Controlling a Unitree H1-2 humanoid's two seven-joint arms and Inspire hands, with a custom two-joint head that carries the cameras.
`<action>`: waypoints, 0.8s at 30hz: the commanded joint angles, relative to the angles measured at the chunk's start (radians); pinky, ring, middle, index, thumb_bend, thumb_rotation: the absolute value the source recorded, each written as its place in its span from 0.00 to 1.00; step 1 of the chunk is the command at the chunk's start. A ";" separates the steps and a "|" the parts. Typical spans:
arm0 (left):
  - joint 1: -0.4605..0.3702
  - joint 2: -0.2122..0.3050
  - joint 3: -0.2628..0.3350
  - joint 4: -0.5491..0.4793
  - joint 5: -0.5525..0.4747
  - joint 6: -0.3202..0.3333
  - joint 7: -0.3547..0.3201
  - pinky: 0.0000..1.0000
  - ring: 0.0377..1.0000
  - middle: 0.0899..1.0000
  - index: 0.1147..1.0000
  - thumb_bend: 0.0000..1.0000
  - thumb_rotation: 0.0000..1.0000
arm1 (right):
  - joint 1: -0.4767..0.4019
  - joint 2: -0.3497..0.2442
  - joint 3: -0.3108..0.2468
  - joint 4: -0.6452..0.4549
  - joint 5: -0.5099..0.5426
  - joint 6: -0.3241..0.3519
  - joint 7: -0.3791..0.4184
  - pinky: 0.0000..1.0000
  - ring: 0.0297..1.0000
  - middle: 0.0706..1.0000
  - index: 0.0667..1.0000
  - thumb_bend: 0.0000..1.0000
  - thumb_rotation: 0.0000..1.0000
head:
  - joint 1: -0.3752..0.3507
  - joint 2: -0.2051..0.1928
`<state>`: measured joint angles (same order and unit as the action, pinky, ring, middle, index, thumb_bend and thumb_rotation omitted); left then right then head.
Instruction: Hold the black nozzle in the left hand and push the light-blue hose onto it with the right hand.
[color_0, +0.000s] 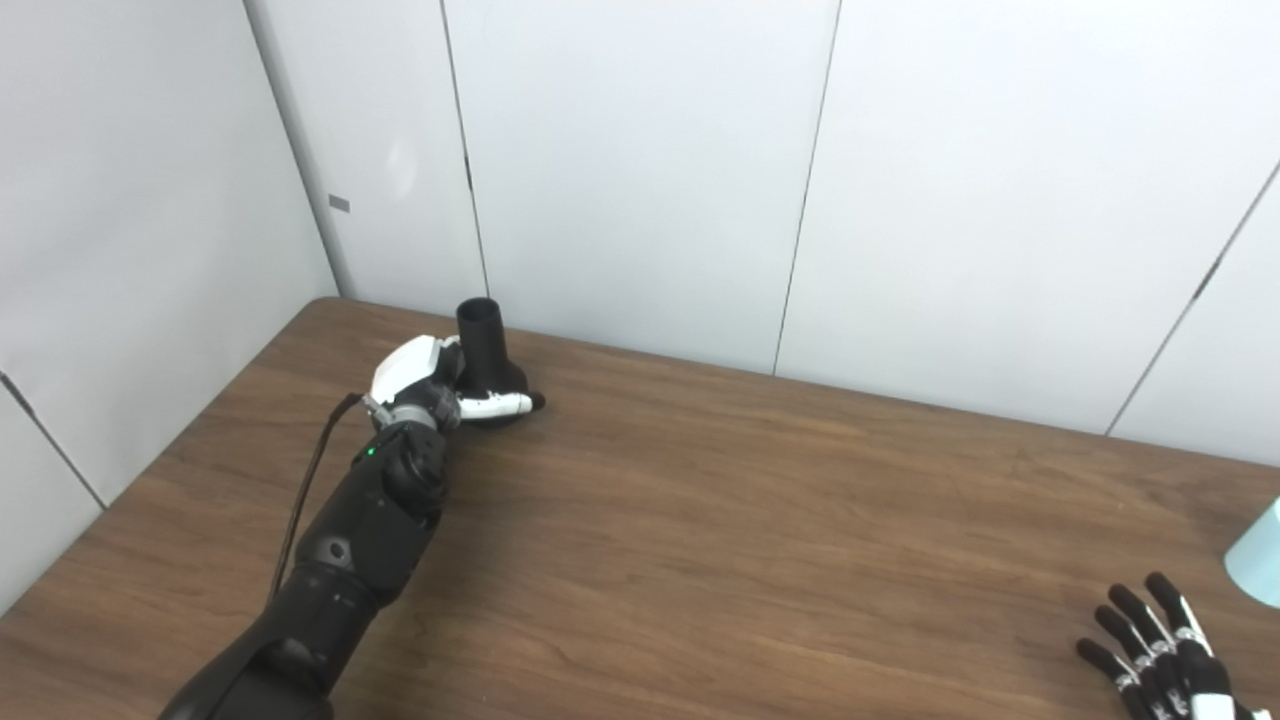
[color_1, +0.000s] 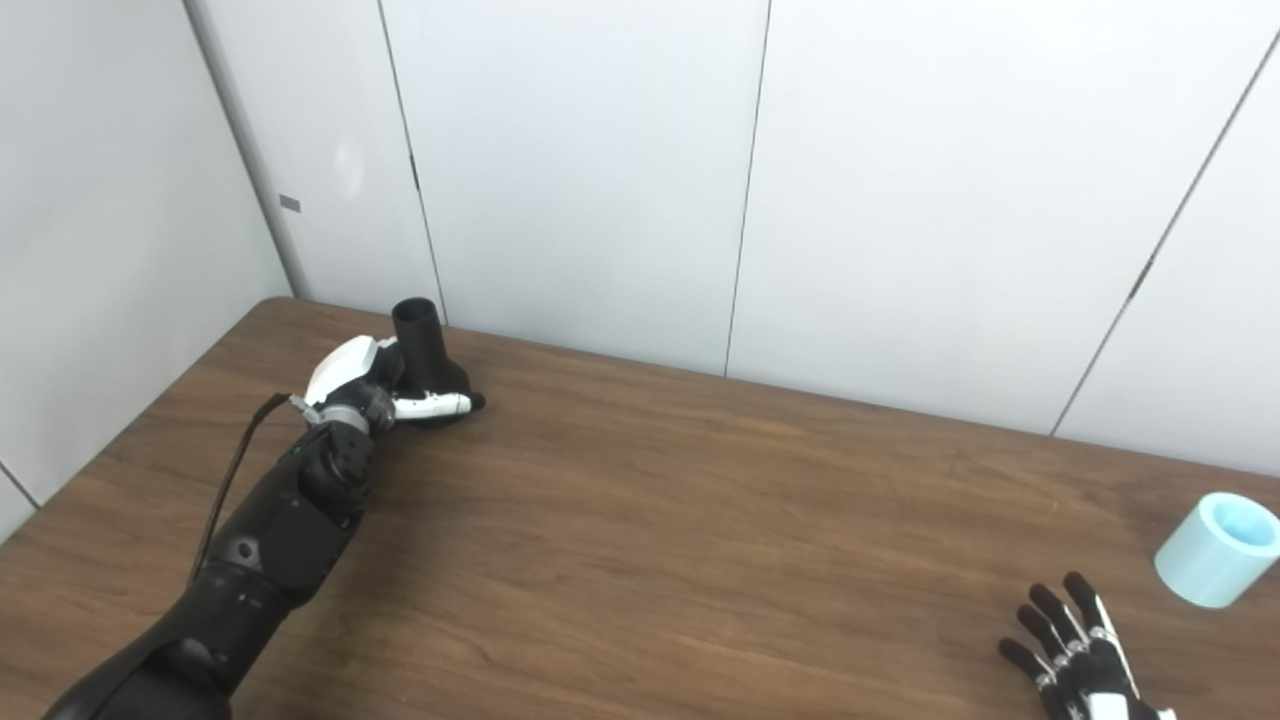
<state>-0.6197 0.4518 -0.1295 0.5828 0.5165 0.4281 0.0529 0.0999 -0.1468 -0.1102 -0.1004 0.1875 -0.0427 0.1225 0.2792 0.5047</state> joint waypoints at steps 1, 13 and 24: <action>-0.048 0.026 -0.013 -0.007 0.016 0.020 -0.013 1.00 1.00 0.95 0.90 1.00 0.52 | 0.046 0.020 0.009 0.023 0.000 0.025 -0.008 0.80 0.89 0.89 0.96 0.70 0.93 | 0.000 0.002; -0.058 0.031 -0.061 0.028 0.038 0.026 -0.024 0.98 0.95 0.89 0.84 1.00 0.54 | 0.049 0.012 0.020 0.001 -0.038 0.028 -0.016 0.89 0.93 0.89 0.98 0.65 0.98 | -0.001 0.011; -0.050 0.043 -0.079 0.038 0.047 0.008 -0.029 0.68 0.77 0.77 0.75 0.93 0.48 | 0.064 0.010 0.028 -0.035 -0.063 0.046 -0.033 0.93 0.95 0.88 0.99 0.60 1.00 | -0.009 0.023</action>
<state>-0.6618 0.4935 -0.1991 0.6132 0.5756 0.4454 0.0482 0.1223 -0.1436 -0.0885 -0.1343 0.1316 -0.0399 0.0878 0.2700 0.5262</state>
